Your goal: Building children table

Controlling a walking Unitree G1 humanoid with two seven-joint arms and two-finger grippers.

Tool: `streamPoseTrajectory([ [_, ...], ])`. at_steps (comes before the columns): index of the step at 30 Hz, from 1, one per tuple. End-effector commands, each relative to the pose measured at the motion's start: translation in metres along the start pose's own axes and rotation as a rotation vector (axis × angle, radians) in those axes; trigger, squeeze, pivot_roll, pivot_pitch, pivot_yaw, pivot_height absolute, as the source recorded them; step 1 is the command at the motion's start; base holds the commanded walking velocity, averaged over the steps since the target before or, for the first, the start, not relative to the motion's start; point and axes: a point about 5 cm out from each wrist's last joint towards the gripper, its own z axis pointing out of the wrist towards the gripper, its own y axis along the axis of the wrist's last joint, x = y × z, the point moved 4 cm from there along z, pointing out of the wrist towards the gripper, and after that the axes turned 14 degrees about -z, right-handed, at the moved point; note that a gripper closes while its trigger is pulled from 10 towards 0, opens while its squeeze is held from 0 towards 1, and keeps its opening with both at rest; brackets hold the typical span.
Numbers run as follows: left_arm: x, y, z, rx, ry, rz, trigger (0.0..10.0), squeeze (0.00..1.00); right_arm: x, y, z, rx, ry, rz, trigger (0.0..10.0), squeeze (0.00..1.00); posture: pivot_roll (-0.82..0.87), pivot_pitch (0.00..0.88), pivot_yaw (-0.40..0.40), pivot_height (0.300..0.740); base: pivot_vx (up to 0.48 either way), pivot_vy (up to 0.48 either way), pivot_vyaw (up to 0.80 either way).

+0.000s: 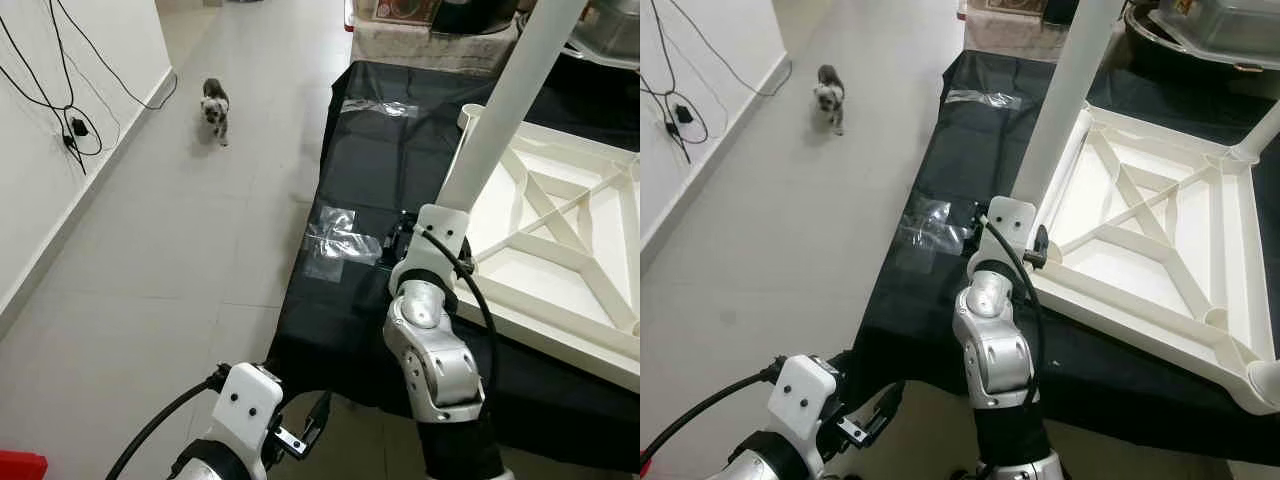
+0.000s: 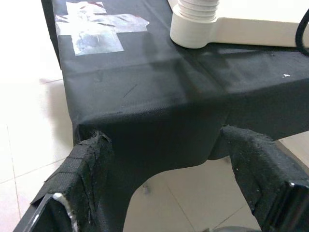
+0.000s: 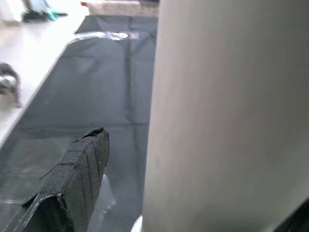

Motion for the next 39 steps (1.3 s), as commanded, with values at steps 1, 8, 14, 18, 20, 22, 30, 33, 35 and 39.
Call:
streamPoseTrajectory([
  [1, 0.001, -0.006, -0.001, 0.025, 0.001, -0.010, 10.0, 0.00, 0.004, -0.009, -0.006, 0.040, 0.025, 0.044, 10.0, 0.00, 0.12, 0.144, -0.062, 0.740, 0.000, 0.000, 0.00],
  [8, 0.002, -0.007, -0.001, 0.026, 0.002, -0.008, 10.0, 0.00, -0.014, -0.011, -0.002, -0.028, 0.089, 0.019, 10.0, 0.00, 0.12, 0.136, -0.059, 0.740, 0.000, 0.000, 0.00],
  [14, 0.003, -0.007, -0.001, 0.027, 0.000, -0.006, 10.0, 0.00, -0.023, -0.012, 0.004, -0.074, 0.158, 0.021, 10.0, 0.00, 0.12, 0.133, -0.057, 0.740, 0.000, 0.000, 0.00],
  [18, 0.003, -0.007, 0.000, 0.026, -0.001, -0.006, 10.0, 0.00, -0.024, -0.012, 0.010, -0.091, 0.230, 0.060, 10.0, 0.00, 0.12, 0.136, -0.054, 0.740, 0.000, 0.000, 0.00],
  [20, 0.004, -0.007, 0.000, 0.026, 0.000, -0.005, 10.0, 0.00, -0.024, -0.011, 0.012, -0.101, 0.248, 0.052, 10.0, 0.00, 0.12, 0.134, -0.056, 0.740, 0.000, 0.000, 0.00],
  [22, 0.004, -0.007, 0.000, 0.025, 0.001, -0.004, 10.0, 0.00, -0.025, -0.012, 0.015, -0.108, 0.266, 0.043, 10.0, 0.00, 0.12, 0.137, -0.057, 0.740, 0.000, 0.000, 0.00],
  [30, 0.005, -0.007, 0.000, 0.024, 0.004, -0.002, 10.0, 0.00, -0.023, -0.009, 0.031, -0.119, 0.385, 0.078, 10.0, 0.00, 0.12, 0.140, -0.057, 0.740, 0.000, 0.000, 0.00],
  [33, 0.006, -0.007, 0.000, 0.024, 0.004, -0.002, 10.0, 0.00, -0.023, -0.008, 0.038, -0.127, 0.414, 0.083, 10.0, 0.00, 0.12, 0.140, -0.057, 0.740, 0.000, 0.000, 0.00],
  [35, 0.006, -0.007, -0.001, 0.023, 0.005, -0.002, 10.0, 0.00, -0.022, -0.007, 0.039, -0.139, 0.445, 0.089, 10.0, 0.00, 0.12, 0.140, -0.057, 0.740, 0.000, 0.000, 0.00],
  [39, 0.006, -0.007, -0.001, 0.021, 0.008, -0.002, 10.0, 0.00, -0.022, -0.003, 0.044, -0.168, 0.528, 0.108, 10.0, 0.00, 0.12, 0.142, -0.059, 0.740, 0.000, 0.000, 0.00],
])
